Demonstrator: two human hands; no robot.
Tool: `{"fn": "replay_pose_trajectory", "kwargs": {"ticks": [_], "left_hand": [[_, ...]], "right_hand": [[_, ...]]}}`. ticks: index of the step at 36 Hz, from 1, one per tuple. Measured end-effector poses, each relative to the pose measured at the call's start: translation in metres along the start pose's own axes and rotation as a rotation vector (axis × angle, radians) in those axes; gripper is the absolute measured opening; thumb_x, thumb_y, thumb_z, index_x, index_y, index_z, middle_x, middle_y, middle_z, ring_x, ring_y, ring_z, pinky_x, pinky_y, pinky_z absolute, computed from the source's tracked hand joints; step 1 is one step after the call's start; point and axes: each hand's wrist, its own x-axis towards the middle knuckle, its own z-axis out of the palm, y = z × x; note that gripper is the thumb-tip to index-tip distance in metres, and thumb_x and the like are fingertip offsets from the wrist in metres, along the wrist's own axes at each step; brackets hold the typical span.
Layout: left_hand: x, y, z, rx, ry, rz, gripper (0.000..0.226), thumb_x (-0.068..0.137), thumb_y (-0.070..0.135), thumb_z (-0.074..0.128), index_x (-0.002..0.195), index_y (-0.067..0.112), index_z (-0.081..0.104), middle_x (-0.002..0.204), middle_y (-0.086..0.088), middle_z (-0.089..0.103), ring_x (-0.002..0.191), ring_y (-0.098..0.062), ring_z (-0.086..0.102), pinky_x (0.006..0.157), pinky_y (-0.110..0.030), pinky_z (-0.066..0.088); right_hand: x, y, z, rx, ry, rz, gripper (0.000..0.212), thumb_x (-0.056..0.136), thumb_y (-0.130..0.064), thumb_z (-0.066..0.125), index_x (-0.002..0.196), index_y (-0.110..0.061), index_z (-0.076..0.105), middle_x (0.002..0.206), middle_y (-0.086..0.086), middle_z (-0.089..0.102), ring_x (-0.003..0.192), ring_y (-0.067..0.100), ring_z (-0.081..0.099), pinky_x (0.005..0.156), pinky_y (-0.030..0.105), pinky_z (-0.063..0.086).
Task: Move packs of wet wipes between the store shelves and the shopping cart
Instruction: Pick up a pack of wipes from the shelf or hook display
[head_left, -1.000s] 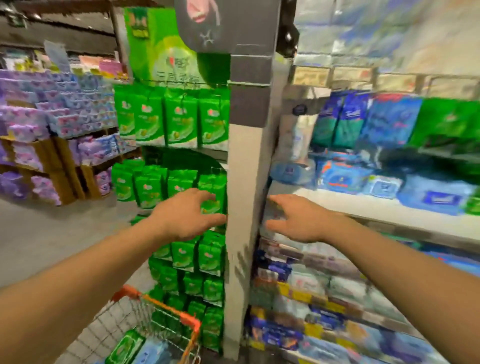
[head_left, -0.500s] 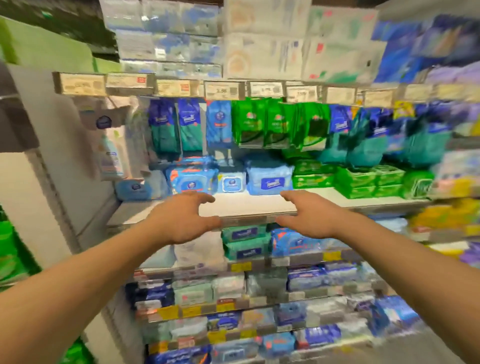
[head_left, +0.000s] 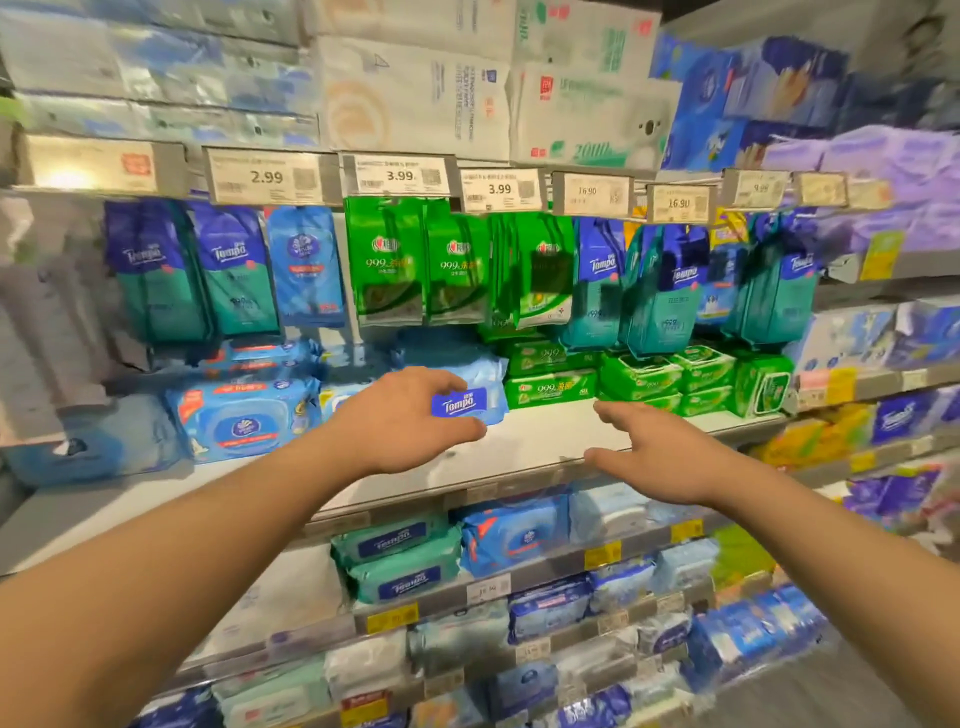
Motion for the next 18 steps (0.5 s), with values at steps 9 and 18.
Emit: {"fn": "replay_pose_trajectory", "kwargs": {"ticks": [9, 18], "left_hand": [[0.103, -0.015, 0.017, -0.491, -0.098, -0.086, 0.048, 0.088, 0.050, 0.071, 0.131, 0.031, 0.062, 0.129, 0.011, 0.065, 0.112, -0.012, 0.065, 0.094, -0.029, 0.049], [0.172, 0.003, 0.052, -0.968, -0.096, -0.245, 0.099, 0.053, 0.065, 0.080, 0.142, 0.030, 0.051, 0.135, 0.009, 0.061, 0.121, -0.010, 0.059, 0.094, -0.034, 0.052]], "right_hand": [[0.093, 0.012, -0.011, 0.345, 0.142, 0.100, 0.063, 0.096, -0.039, 0.065, 0.150, -0.015, 0.045, 0.148, -0.001, 0.054, 0.128, 0.012, 0.054, 0.106, 0.027, 0.040], [0.163, 0.014, 0.002, 1.344, 0.110, 0.245, 0.027, 0.093, -0.036, 0.068, 0.113, -0.018, 0.063, 0.122, 0.008, 0.070, 0.112, 0.023, 0.067, 0.107, 0.044, 0.048]]}}
